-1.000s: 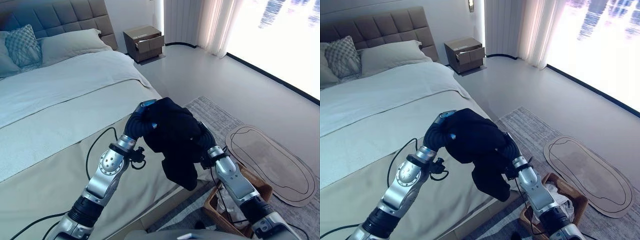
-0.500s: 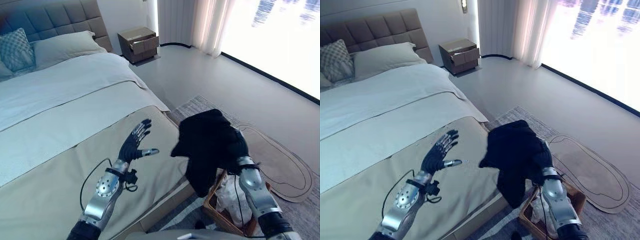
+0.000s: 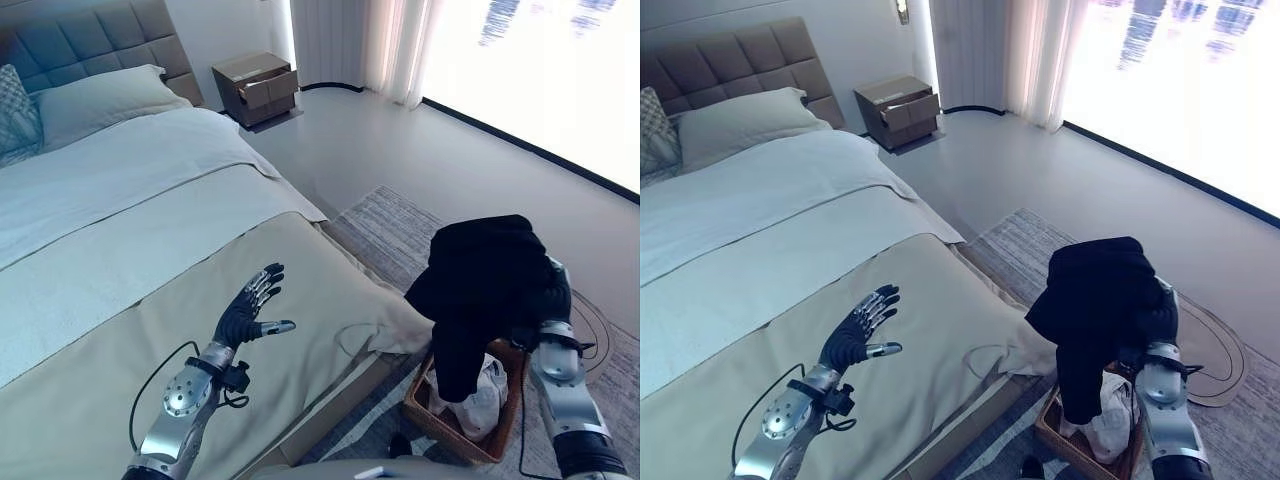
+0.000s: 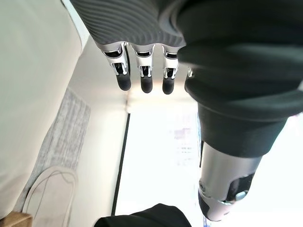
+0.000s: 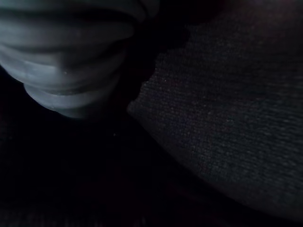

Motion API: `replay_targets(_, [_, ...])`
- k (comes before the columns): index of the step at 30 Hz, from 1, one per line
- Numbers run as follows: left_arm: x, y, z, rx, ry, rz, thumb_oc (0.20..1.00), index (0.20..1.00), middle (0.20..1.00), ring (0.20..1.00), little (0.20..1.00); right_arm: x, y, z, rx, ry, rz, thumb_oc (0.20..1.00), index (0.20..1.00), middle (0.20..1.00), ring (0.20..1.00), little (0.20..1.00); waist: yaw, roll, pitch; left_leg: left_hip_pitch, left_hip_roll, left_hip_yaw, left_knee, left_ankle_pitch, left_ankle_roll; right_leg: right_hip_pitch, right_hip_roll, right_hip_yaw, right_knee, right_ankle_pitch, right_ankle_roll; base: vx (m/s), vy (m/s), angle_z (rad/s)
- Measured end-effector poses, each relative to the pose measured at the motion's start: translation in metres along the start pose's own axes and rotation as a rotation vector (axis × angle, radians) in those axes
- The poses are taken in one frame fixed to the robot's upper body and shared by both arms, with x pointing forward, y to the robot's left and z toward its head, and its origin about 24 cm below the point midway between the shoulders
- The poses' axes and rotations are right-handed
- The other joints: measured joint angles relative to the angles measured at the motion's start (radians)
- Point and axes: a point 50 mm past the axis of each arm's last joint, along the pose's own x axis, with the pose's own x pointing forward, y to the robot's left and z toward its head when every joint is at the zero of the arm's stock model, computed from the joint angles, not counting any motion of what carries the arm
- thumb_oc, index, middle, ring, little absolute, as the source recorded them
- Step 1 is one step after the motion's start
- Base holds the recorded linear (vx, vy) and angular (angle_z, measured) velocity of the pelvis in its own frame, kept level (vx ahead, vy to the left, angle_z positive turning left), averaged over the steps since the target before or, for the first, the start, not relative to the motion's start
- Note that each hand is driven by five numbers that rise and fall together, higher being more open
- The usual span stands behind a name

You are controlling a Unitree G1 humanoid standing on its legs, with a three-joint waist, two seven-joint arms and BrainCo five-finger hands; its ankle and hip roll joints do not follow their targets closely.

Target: Pick up clothes into the bucket

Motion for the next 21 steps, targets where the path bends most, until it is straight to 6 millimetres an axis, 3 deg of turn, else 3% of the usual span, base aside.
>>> replay_targets(4, [-0.001,0.001,0.001,0.015,0.006,-0.015,1.0,1.0,1.0,1.0,1.0,0.01,-0.009,0.009,-0.004,-0.039,-0.033,0.2,0.2,0.2,0.2,0.2,0.004,0.004,0.012,0.002,-0.02,0.057,0.003,-0.012,0.02,-0.058,-0.02,0.026,0.056,0.019,0.016,-0.1,0.06,-0.48])
replay_targets(5, [-0.002,0.005,0.003,0.035,0.005,-0.015,1.0,1.0,1.0,1.0,1.0,0.017,-0.004,0.016,0.02,-0.057,-0.03,0.2,0.2,0.2,0.2,0.2,0.025,0.003,0.031,0.002,-0.012,0.112,0.016,-0.01,0.018,-0.118,-0.02,-0.017,0.099,0.052,0.017,-0.05,-0.072,-1.27])
replay_targets(6, [-0.002,0.01,0.005,0.065,0.011,-0.022,1.0,1.0,1.0,1.0,1.0,0.026,0.005,0.025,0.045,-0.084,-0.017,0.2,0.2,0.2,0.2,0.2,0.046,-0.004,0.055,0.002,0.003,0.173,0.03,-0.021,0.032,-0.161,-0.043,-0.141,0.132,0.038,-0.028,0.0,-0.145,-1.12])
replay_targets(7, [0.0,0.011,0.006,0.072,0.01,-0.025,1.0,1.0,1.0,1.0,1.0,0.028,0.006,0.026,0.048,-0.088,-0.015,0.2,0.2,0.2,0.2,0.2,0.041,-0.005,0.065,0.003,0.004,0.177,0.035,-0.024,0.037,-0.16,-0.067,-0.183,0.149,0.019,-0.054,0.01,-0.119,-0.56])
replay_targets(8, [0.002,0.01,0.007,0.065,0.0,-0.013,1.0,1.0,1.0,1.0,1.0,0.03,0.008,0.025,0.071,-0.074,-0.019,0.2,0.2,0.2,0.2,0.2,0.03,0.005,0.076,0.002,0.014,0.177,0.047,-0.027,0.041,-0.188,-0.103,-0.171,0.253,0.001,-0.031,0.01,-0.234,0.08])
replay_targets(10, [0.002,0.011,0.008,0.07,-0.01,-0.011,1.0,1.0,1.0,1.0,1.0,0.029,0.008,0.023,0.073,-0.068,-0.014,0.2,0.2,0.2,0.2,0.2,0.035,0.001,0.083,0.005,0.019,0.17,0.066,-0.051,0.042,-0.187,-0.151,-0.156,0.308,-0.008,-0.01,-0.01,-0.255,0.04])
replay_targets(11, [0.002,0.015,0.007,0.074,-0.007,0.006,1.0,1.0,1.0,1.0,1.0,0.028,0.013,0.023,0.081,-0.063,-0.004,0.2,0.2,0.2,0.2,0.2,0.036,-0.016,0.09,-0.003,0.025,0.17,0.094,-0.059,0.023,-0.171,-0.209,-0.128,0.335,-0.024,0.013,-0.02,-0.173,0.05])
replay_targets(12, [0.0,0.019,0.005,0.074,0.001,0.029,1.0,1.0,1.0,1.0,1.0,0.027,0.017,0.022,0.082,-0.061,0.012,0.2,0.2,0.2,0.2,0.2,0.039,-0.025,0.096,-0.002,0.03,0.166,0.101,-0.06,0.015,-0.155,-0.233,-0.125,0.318,-0.024,0.017,-0.03,-0.275,-0.13])
replay_targets(13, [-0.003,0.024,0.005,0.085,0.008,0.052,1.0,1.0,1.0,1.0,1.0,0.024,0.025,0.023,0.085,-0.062,0.046,0.2,0.2,0.2,0.2,0.2,0.065,-0.072,0.095,-0.005,0.016,0.162,0.113,-0.073,-0.012,-0.121,-0.247,-0.127,0.238,-0.015,0.027,0.0,-0.216,-0.2])
replay_targets(14, [-0.004,0.026,0.004,0.084,0.014,0.063,1.0,1.0,1.0,1.0,1.0,0.024,0.028,0.023,0.084,-0.061,0.058,0.2,0.2,0.2,0.2,0.2,0.07,-0.073,0.101,-0.013,0.033,0.154,0.124,-0.073,-0.026,-0.111,-0.24,-0.129,0.211,-0.031,0.085,0.02,-0.379,-0.27])
replay_targets(16, [-0.006,0.016,-0.006,0.025,0.026,0.091,1.0,1.0,1.0,1.0,1.0,0.028,0.03,0.026,0.083,-0.068,0.065,0.2,0.2,0.2,0.2,0.2,0.063,0.005,0.116,-0.046,0.117,0.116,0.141,-0.053,-0.04,-0.119,-0.139,-0.14,0.19,-0.015,0.07,0.04,-0.375,-0.21])
replay_targets(19, [0.0,0.007,-0.006,-0.024,-0.002,0.103,1.0,1.0,1.0,1.0,1.0,0.027,0.029,0.024,0.072,-0.054,0.071,0.2,0.2,0.2,0.2,0.2,0.051,0.033,0.11,-0.049,0.157,0.069,0.152,-0.01,-0.011,-0.118,-0.092,-0.147,0.192,-0.018,0.051,0.02,-0.334,-0.18])
replay_targets(21, [0.005,0.008,-0.003,-0.022,-0.021,0.102,1.0,1.0,1.0,1.0,1.0,0.026,0.031,0.024,0.071,-0.052,0.078,0.2,0.2,0.2,0.2,0.2,0.026,0.035,0.118,-0.066,0.189,0.032,0.182,-0.003,-0.025,-0.1,-0.057,-0.163,0.196,-0.04,0.038,0.02,-0.238,0.11])
